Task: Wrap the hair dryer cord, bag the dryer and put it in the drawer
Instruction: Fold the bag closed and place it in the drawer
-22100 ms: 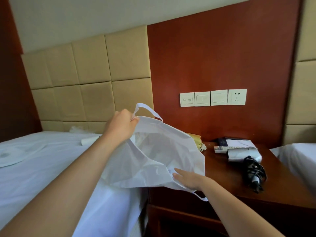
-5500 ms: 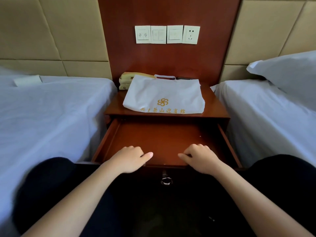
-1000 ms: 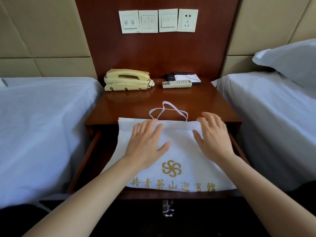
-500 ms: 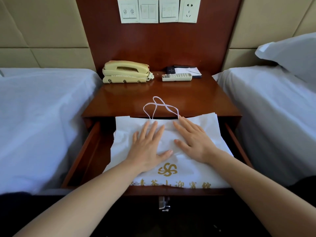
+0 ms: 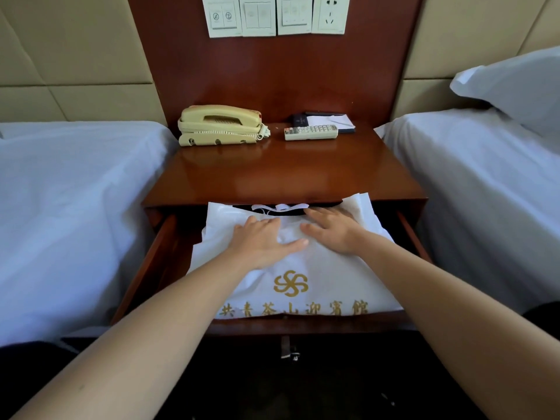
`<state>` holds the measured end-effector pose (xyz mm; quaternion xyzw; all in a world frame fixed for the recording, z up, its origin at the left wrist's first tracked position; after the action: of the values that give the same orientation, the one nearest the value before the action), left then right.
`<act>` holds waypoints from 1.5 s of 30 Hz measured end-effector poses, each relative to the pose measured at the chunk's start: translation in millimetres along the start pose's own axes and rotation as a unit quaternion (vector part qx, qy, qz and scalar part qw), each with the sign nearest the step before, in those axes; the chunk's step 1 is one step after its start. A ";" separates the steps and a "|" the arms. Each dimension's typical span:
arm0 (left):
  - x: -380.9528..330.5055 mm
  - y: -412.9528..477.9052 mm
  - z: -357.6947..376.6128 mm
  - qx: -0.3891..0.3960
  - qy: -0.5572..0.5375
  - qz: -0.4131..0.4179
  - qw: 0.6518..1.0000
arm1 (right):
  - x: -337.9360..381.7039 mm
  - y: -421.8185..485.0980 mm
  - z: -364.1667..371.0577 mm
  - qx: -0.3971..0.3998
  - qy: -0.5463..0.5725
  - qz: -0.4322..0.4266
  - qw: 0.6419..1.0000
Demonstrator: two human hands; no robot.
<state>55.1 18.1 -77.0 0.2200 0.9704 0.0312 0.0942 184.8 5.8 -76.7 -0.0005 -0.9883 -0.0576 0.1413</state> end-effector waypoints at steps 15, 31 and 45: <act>34.3 11.8 6.3 -0.149 -0.045 -0.090 0.984 | -75.5 3.4 11.0 -0.064 0.101 0.176 0.977; 68.9 -5.4 7.0 -0.035 -0.055 -0.244 0.968 | 5.3 -44.6 -11.1 0.089 -0.025 0.002 0.996; 50.3 -19.2 32.0 0.083 0.036 0.032 0.995 | 3.5 -39.6 -0.1 0.000 -0.181 -0.120 0.976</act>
<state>8.8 23.2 -118.9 0.2564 0.9650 -0.0386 0.0395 180.7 -33.5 -80.1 0.1073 -0.9904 -0.0733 -0.0475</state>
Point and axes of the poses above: each hand's wrist, its own y-axis towards the middle knuckle, its own z-axis out of the palm, x = y × z, the point moved 9 cm from there along y, towards the middle knuckle, and after that the axes turned 12 degrees about -x, right-handed, at the moved point
